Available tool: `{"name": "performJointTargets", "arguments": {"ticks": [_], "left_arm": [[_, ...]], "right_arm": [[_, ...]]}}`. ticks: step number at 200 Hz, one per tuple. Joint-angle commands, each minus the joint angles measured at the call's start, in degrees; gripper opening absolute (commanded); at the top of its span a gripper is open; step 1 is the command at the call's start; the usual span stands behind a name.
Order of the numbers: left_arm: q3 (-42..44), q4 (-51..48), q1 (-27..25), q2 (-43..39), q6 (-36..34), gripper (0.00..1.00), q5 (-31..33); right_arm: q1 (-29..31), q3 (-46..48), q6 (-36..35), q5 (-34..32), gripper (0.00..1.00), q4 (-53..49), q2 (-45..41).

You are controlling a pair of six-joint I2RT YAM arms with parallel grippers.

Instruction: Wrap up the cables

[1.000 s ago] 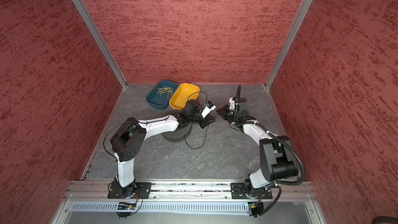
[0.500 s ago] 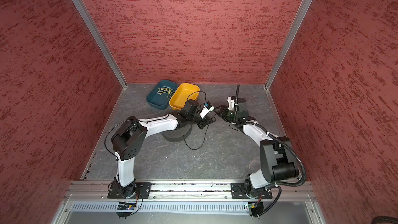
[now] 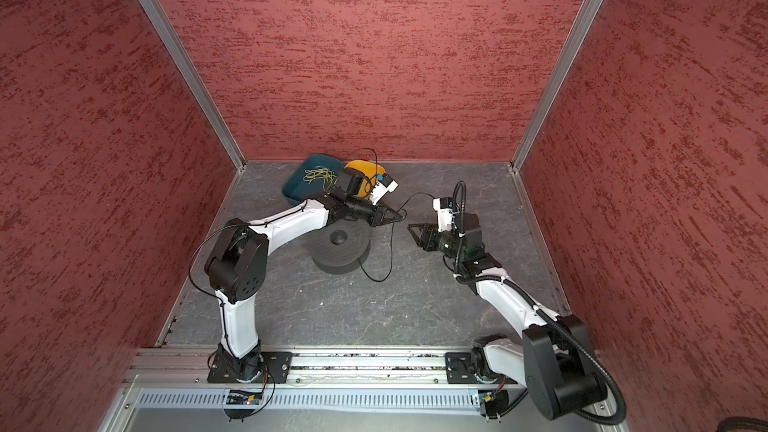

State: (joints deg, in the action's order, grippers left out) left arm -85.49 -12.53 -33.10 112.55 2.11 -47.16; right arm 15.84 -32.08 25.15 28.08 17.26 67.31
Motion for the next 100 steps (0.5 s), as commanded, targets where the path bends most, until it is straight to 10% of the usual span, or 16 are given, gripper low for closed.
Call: {"name": "performJointTargets", "arguments": {"ticks": [1,100], "left_arm": [[-0.7,-4.0,-0.1,-0.8,-0.4,0.00,-3.6],[-1.2,-6.4,-0.7,-1.1,-2.2,0.00,-5.6]], "right_arm": [[1.3,-0.5,-5.2,-5.6,0.48,6.4,0.0],[5.2,-5.7,-7.2,-8.6,0.30,8.7,9.7]]}}
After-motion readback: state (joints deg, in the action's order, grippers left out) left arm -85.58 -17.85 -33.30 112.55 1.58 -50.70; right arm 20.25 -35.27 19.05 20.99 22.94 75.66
